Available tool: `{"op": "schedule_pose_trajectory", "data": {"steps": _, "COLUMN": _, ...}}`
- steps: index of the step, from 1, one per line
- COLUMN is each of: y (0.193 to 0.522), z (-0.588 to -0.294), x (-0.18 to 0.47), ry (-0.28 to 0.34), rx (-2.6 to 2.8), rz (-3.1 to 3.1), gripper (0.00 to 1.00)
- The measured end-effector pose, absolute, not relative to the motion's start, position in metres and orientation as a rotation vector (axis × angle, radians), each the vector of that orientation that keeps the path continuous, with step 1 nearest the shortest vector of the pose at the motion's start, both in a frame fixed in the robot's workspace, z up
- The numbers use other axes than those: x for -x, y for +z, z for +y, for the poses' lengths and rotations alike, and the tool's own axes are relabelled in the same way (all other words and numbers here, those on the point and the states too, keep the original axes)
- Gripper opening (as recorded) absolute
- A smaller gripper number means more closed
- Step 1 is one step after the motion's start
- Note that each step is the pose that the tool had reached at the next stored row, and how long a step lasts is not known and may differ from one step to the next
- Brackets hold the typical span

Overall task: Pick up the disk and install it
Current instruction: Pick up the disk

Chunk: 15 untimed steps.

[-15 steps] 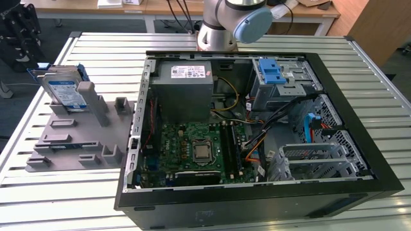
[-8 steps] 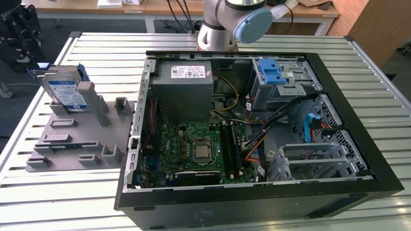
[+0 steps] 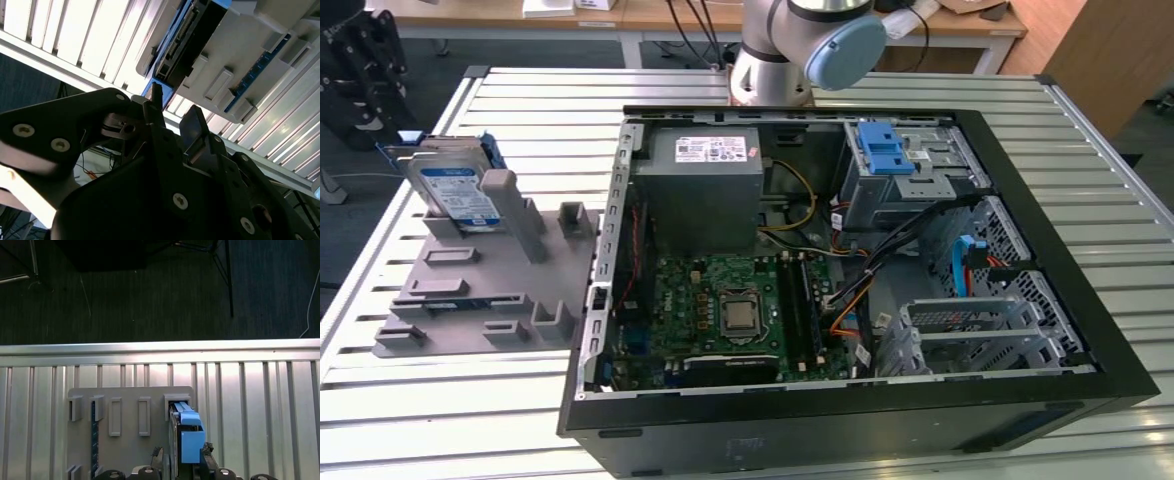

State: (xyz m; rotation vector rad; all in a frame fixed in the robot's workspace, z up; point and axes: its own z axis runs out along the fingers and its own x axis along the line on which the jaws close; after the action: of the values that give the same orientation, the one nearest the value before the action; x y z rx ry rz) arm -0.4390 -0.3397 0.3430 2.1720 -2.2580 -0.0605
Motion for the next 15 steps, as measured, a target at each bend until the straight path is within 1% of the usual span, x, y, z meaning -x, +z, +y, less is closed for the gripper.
{"op": "schedule_pose_trajectory", "data": {"steps": 7, "y": 0.334, "z": -0.338, "x": 0.442, "ry": -0.049, "rx": -2.181, "rz": -2.26, "gripper": 0.42}}
{"op": "schedule_pose_trajectory", "data": {"steps": 15, "y": 0.332, "z": -0.332, "x": 0.443, "ry": -0.049, "rx": -2.182, "rz": -2.26, "gripper": 0.42}}
